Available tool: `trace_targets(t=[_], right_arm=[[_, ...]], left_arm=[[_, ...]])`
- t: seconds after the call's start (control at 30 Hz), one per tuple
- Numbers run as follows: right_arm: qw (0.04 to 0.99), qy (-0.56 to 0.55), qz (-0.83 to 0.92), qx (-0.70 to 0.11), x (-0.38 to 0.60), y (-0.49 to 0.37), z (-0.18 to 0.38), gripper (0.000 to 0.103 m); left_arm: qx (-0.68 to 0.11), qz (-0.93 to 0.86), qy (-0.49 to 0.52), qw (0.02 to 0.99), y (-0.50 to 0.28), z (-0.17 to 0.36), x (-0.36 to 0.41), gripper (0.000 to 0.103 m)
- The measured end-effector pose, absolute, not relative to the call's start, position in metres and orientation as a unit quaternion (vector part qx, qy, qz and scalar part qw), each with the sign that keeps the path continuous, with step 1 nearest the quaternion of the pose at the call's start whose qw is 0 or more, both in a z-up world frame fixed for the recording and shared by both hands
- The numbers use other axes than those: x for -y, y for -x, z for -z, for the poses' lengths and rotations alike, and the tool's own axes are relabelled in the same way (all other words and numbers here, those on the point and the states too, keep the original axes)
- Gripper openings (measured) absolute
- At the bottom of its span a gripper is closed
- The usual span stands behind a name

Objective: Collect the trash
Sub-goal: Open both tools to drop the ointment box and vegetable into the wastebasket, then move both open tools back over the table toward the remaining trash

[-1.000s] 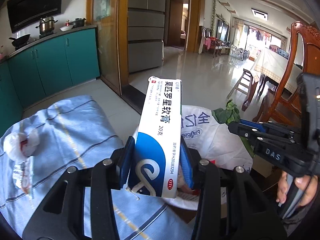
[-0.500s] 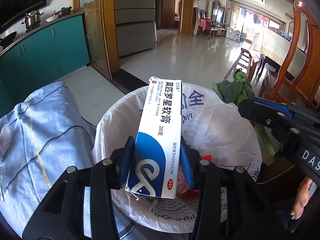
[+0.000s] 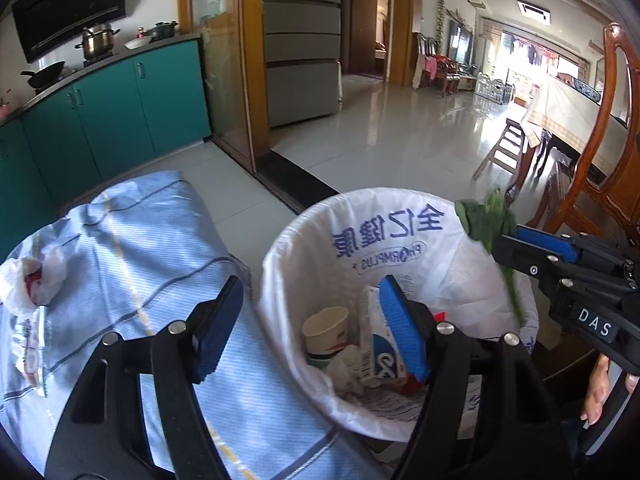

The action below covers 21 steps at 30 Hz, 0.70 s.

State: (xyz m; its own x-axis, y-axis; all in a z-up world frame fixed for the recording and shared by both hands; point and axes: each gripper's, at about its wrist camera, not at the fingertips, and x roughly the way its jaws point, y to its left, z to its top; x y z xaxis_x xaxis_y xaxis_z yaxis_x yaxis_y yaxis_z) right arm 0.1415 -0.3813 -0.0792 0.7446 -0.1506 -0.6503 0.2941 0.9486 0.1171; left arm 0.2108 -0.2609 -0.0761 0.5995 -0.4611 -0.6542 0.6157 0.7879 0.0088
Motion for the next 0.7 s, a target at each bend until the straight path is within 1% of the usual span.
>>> trace_targets(t=[0.03, 0.07, 0.17, 0.3, 0.37, 0.5, 0.57, 0.7], right_arm=[[0.929, -0.107, 0.121, -0.334, 0.381, -0.142, 0.078, 0.045], [0.93, -0.107, 0.123, -0.33, 0.38, -0.141, 0.077, 0.051], [0.931, -0.108, 0.123, -0.326, 0.378, -0.143, 0.077, 0.056], [0.936, -0.11, 0.099, -0.32, 0.368, -0.147, 0.075, 0.058], [0.94, -0.098, 0.084, -0.315, 0.355, -0.149, 0.074, 0.066], [0.947, -0.07, 0.029, -0.311, 0.314, -0.165, 0.068, 0.071], [0.947, -0.062, -0.005, -0.314, 0.289, -0.176, 0.068, 0.074], [0.94, -0.061, -0.059, -0.332, 0.246, -0.199, 0.075, 0.074]], left_arm=[[-0.327, 0.298, -0.116, 0.889, -0.213, 0.074, 0.254, 0.071], [-0.327, 0.292, -0.116, 0.891, -0.214, 0.071, 0.247, 0.071], [-0.319, 0.268, -0.117, 0.901, -0.218, 0.063, 0.218, 0.071], [-0.294, 0.198, -0.115, 0.928, -0.231, 0.046, 0.157, 0.071], [-0.289, 0.149, -0.1, 0.94, -0.247, 0.039, 0.121, 0.075], [-0.313, 0.059, -0.046, 0.947, -0.297, 0.036, 0.047, 0.081], [-0.331, 0.045, -0.013, 0.942, -0.325, 0.04, 0.02, 0.087], [-0.361, 0.047, 0.031, 0.931, -0.37, 0.055, 0.001, 0.089]])
